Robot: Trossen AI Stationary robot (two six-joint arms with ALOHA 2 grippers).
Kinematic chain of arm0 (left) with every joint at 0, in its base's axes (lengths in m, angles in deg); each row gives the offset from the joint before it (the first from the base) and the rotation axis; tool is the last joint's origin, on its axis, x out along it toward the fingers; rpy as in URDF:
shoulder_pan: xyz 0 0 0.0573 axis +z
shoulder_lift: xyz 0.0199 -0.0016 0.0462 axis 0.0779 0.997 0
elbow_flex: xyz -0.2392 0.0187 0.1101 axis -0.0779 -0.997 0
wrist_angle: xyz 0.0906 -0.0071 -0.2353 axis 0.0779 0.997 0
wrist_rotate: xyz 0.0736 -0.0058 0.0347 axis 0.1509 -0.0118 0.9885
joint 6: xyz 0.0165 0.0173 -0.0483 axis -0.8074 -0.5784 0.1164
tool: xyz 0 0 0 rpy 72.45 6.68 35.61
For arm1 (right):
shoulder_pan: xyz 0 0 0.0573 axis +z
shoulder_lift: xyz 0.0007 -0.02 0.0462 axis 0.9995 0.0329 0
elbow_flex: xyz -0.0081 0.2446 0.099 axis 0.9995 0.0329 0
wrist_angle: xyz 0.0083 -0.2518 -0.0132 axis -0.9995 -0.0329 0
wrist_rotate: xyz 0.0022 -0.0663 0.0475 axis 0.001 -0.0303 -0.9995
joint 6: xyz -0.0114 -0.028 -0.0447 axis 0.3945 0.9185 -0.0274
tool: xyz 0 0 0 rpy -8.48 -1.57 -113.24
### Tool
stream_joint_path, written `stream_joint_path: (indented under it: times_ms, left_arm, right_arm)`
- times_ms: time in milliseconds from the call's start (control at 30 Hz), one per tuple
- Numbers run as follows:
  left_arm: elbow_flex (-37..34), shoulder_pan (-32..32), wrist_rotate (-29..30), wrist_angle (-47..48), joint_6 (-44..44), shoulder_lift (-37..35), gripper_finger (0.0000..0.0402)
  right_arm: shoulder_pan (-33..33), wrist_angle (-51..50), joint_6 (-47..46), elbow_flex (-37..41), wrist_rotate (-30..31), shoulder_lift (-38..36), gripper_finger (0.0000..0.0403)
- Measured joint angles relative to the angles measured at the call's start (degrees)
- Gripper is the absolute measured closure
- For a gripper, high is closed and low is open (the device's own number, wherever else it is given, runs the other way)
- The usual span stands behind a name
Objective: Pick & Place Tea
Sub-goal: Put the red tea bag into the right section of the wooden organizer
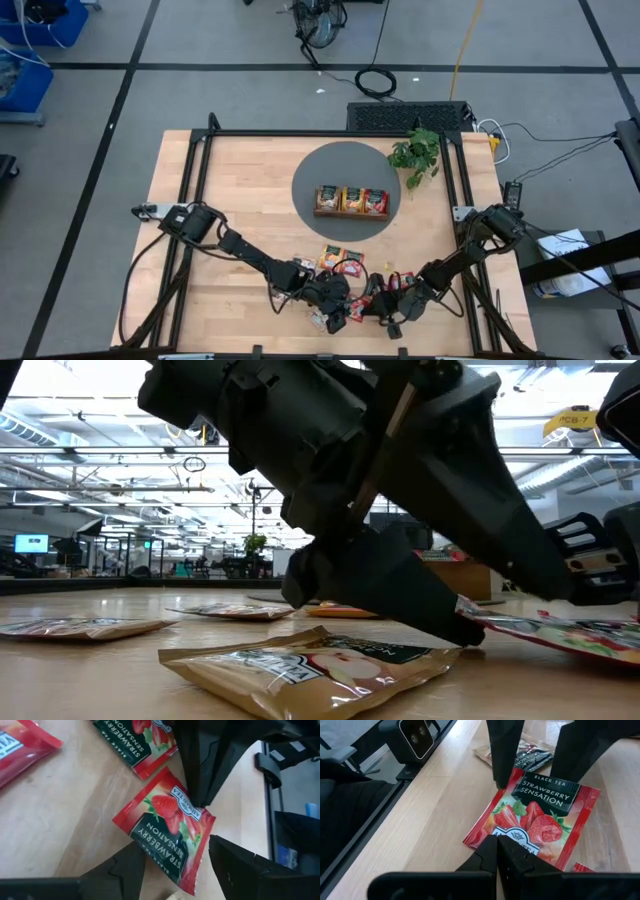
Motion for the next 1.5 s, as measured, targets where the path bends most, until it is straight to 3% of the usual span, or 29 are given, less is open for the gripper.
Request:
stream_joint_path:
  times_ms: [200, 533, 767, 867, 1033, 1167, 1300, 1500]
  left_arm:
    - [0.0, 0.0, 1.2, -1.5, -3.7, 0.3, 0.0236]
    - [0.0, 1.0, 1.5, -1.5, -12.2, -0.7, 0.0391]
    - [0.2, 1.0, 4.9, 4.3, -17.5, -6.1, 0.0395]
    - [1.3, 0.3, 7.1, 9.2, -19.3, -7.9, 0.0394]
    - [6.6, -0.7, 10.9, 15.7, -24.4, -8.2, 0.0396]
    - [10.0, -1.4, 14.2, 20.0, -25.3, -8.0, 0.0394]
    - [11.3, -2.2, 15.1, 20.8, -27.5, -8.0, 0.0395]
    - [11.5, -3.2, 15.1, 20.9, -28.0, -7.7, 0.0392]
  right_arm:
    - [0.0, 0.0, 0.6, 0.0, 0.1, 0.0, 0.0403]
    - [0.0, -0.6, 7.3, 0.0, 0.4, -1.8, 0.0403]
    - [3.7, -8.6, 12.5, 0.7, 15.8, -11.1, 0.0398]
    - [5.4, -10.4, 11.6, 0.5, 19.3, -16.3, 0.0378]
    - [5.5, -9.3, 11.5, 0.5, 19.1, -22.3, 0.0315]
    - [3.3, -9.5, 10.2, 0.5, 14.4, -25.9, 0.0259]
    - [-0.1, -9.5, 8.4, 0.5, 8.1, -27.2, 0.021]
    - [-4.5, -9.8, 8.9, 0.4, 4.7, -27.2, 0.0166]
